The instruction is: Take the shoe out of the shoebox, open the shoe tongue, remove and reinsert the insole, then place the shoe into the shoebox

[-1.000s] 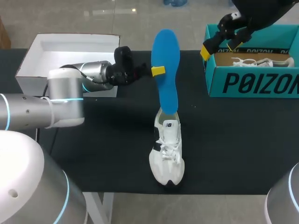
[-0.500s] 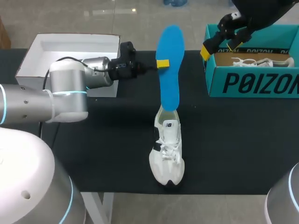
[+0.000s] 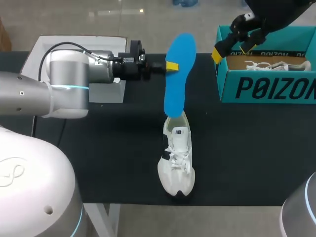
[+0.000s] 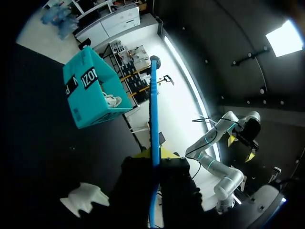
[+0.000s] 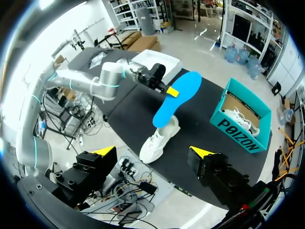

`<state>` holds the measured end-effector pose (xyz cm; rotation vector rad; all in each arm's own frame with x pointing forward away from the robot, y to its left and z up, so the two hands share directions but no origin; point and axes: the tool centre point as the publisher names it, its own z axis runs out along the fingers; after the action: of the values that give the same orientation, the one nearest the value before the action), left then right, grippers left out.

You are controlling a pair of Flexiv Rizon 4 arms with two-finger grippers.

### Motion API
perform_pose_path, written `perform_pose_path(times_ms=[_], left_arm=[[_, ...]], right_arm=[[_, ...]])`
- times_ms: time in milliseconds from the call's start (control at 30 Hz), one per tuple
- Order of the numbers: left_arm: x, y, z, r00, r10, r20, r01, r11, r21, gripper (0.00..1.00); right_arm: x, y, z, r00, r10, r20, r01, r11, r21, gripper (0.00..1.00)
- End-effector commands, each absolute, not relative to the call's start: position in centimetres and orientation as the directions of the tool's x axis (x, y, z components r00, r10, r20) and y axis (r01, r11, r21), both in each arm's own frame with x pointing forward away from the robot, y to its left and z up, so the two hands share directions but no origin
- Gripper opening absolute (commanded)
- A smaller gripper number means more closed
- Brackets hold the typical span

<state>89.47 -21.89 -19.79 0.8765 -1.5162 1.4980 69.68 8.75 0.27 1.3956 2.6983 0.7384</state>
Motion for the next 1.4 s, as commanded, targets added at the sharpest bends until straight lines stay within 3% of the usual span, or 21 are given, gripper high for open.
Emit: perform_pose_path(times_ms=[33, 1400], left_arm=[[90.3, -21.9, -21.0, -0.418, 0.114, 0.901, -0.901, 0.072, -0.427, 0.00], [90.5, -21.9, -21.1, -0.405, 0.106, 0.908, -0.912, 0.028, -0.410, 0.00]], right_arm=[[69.9, 8.9, 0.3, -0.600, 0.775, 0.198, 0.769, 0.490, 0.410, 1.00], [70.0, 10.4, -0.7, -0.611, 0.766, 0.202, 0.764, 0.501, 0.407, 1.00]])
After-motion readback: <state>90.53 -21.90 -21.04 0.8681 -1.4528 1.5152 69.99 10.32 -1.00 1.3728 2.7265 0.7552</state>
